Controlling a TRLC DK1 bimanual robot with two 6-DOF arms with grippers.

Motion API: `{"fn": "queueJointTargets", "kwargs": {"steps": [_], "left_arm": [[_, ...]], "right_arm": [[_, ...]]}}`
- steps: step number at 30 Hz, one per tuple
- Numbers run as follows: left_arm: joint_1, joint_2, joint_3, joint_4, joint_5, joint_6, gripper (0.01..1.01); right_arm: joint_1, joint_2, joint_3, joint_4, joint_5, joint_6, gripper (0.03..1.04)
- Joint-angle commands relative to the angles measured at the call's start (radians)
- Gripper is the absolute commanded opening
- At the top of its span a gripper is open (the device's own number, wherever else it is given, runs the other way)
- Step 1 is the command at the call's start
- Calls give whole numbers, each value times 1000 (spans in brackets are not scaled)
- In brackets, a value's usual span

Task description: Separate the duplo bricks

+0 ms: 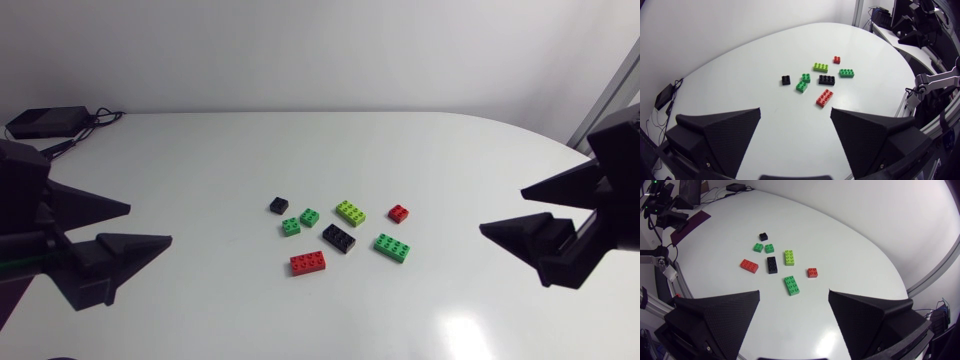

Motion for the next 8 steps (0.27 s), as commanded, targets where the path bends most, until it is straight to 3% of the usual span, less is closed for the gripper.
{"fn": "queueJointTargets", "kwargs": {"steps": [1,8], "left_arm": [[-6,-2,31,-9,29,-22,977],[-11,4,28,5,33,-22,977]], "right_arm": [[-14,4,18,-16,-19,23,985],[-18,13,15,-13,-30,23,985]]}}
